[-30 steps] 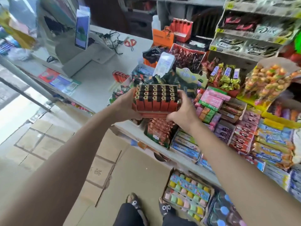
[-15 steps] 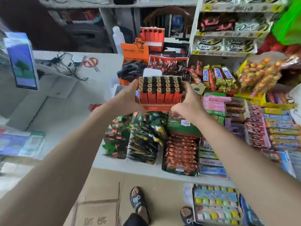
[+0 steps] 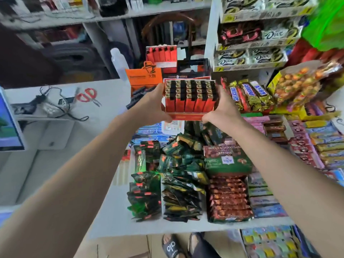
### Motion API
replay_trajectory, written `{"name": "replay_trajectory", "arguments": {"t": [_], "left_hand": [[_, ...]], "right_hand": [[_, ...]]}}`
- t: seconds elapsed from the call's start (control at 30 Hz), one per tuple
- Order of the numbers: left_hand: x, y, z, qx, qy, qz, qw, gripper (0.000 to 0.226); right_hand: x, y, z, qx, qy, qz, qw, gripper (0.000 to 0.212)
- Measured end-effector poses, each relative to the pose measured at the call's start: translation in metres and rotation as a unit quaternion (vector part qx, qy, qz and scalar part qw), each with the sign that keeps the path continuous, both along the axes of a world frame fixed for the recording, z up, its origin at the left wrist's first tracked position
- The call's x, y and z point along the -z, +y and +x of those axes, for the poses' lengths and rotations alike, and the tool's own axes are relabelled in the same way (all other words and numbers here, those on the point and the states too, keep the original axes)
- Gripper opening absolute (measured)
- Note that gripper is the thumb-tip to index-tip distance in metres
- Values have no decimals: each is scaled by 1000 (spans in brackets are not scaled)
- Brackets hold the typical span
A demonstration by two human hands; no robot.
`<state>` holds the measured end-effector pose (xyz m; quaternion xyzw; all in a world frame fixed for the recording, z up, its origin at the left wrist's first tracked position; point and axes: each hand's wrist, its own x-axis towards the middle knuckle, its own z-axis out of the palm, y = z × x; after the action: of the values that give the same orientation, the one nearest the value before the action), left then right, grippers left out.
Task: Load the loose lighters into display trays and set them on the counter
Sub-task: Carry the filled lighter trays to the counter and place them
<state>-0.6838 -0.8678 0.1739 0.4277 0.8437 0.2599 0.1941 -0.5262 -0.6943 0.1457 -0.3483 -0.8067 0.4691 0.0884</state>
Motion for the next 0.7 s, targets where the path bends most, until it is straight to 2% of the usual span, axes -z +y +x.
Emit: {"name": "replay_trajectory", "arguments": {"t": [0.1,0.17,0.27,0.47,0.53,0.63,0.7], "left_hand": [[1,18,-18,0,12,-11,1000,73],[4,32,-30,0,23,-14,1000,77],[15,51,-52,3,23,-2,1000,85],[34,90,-95,19,18,12,1000,88],[40,104,-110,23,27,12,999,85],[50,122,-130,17,28,14,999,78],[54,131,-143,13,27,13,999,78]], "right_hand": [[0,18,-17,-4,2,2,1000,113],[3,30,-31,-11,8,1,1000,108],[10,48,-50,-15,21,9,1000,89],[21,85,-92,-12,21,41,999,73],[25,96,-107,-7,12,60,998,79],[32,114,-128,5,-20,77,997,103],[34,124,-140,5,-34,83,996,109]]}}
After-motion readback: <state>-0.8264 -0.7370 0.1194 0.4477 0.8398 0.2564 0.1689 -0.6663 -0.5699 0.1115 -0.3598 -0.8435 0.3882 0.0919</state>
